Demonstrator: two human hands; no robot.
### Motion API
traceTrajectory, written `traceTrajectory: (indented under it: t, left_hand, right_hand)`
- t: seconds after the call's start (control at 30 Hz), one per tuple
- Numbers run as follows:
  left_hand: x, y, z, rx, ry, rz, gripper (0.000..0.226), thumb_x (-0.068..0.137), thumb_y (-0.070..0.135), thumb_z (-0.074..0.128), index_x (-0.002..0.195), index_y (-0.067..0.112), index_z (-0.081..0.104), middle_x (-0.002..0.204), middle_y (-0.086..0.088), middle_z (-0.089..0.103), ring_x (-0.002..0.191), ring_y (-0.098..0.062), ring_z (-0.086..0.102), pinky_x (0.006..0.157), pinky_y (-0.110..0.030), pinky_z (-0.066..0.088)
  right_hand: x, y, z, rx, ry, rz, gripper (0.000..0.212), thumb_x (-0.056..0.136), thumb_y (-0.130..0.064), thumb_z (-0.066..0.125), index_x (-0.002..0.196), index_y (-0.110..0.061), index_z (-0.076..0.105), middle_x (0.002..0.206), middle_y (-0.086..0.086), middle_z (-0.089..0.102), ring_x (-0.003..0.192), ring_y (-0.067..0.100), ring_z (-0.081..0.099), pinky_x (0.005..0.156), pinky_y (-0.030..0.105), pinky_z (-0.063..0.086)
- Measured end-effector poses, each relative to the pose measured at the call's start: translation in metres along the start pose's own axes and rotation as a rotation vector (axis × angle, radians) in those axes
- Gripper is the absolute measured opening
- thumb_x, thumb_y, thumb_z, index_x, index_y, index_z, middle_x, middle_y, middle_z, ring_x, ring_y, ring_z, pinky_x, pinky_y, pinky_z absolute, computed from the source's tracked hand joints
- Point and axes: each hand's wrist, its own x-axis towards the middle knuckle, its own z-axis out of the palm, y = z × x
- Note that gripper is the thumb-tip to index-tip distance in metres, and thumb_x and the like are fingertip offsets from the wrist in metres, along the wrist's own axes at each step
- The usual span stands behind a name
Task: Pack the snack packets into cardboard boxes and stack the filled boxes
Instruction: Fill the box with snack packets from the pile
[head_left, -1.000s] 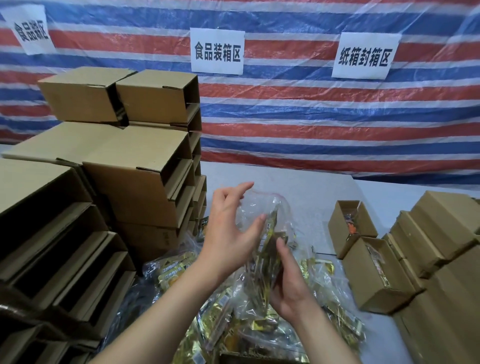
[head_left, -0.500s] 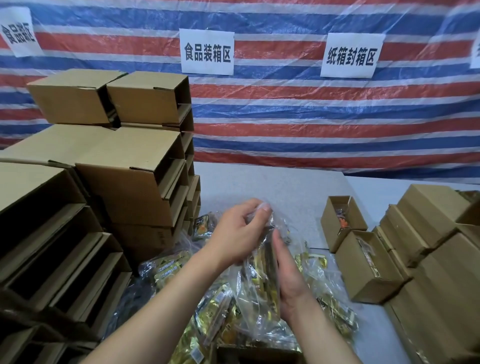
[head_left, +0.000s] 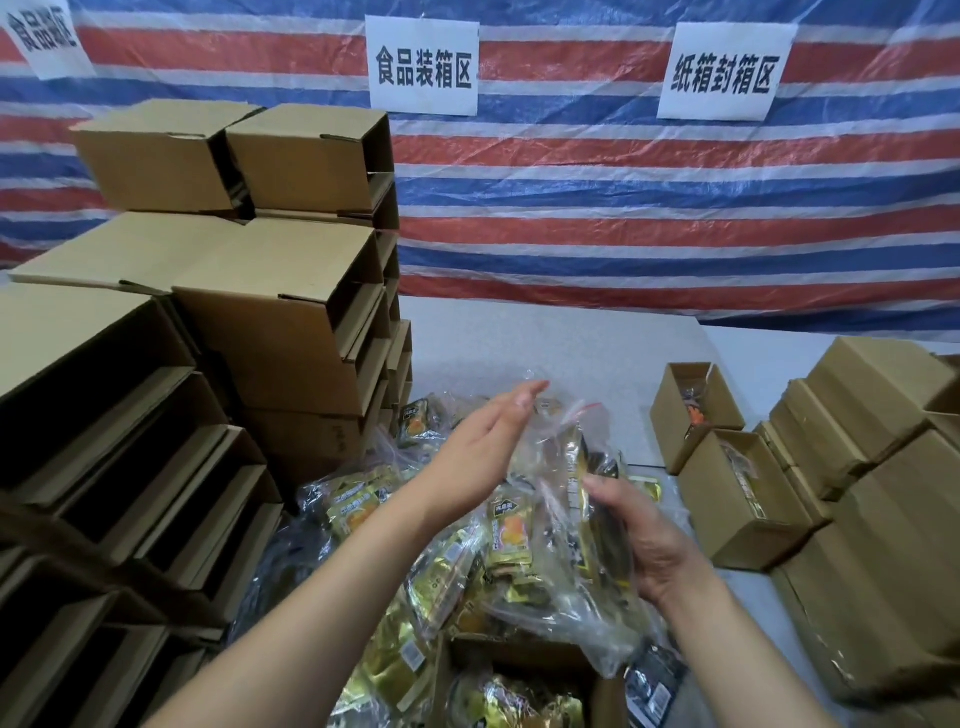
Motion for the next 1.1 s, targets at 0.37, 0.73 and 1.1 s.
traceTrajectory:
  t: [0.37,0.73,1.1]
  left_hand:
    - [-0.1,-0.142,0.01,0.208,-0.135,-0.442,0.029,0.102,0.045,0.048,0.128,0.036,0.057,0.124,0.02,0.06,0.103,0.013,0.053,0.086,-0.008,0.043]
    - [-0.125,-0.192,0.04,0.089,-0.144,-0.633,0.029,0.104,0.052,0.035,0.113,0.054,0.062,0.125,0.024,0.058,0.107,0.003,0.054,0.093,-0.021,0.042]
    - [-0.12,-0.198,0.043,0.016,-0.05,-0.62,0.037,0.1,0.057,0.04,0.091,0.043,0.072,0.079,0.022,0.072,0.067,0.009,0.064,0.062,-0.015,0.046]
  right_hand:
    - [-0.016,0.019,-0.026,-0.375,0.193,-0.049,0.096,0.046,-0.055,0.092,0.131,-0.025,0.057,0.121,-0.001,0.069,0.106,0.012,0.069,0.081,0.024,0.056]
    - [-0.016,0.067,-0.005,-1.003,-0.033,0.131,0.06,0.061,-0.062,0.078,0.114,-0.047,0.053,0.107,-0.034,0.063,0.101,-0.011,0.061,0.08,0.008,0.046]
    - [-0.017,0.099,-0.001,-1.312,-0.314,0.257,0.061,0.074,-0.058,0.072,0.126,-0.07,0.043,0.123,-0.038,0.056,0.111,-0.014,0.054,0.099,0.013,0.043]
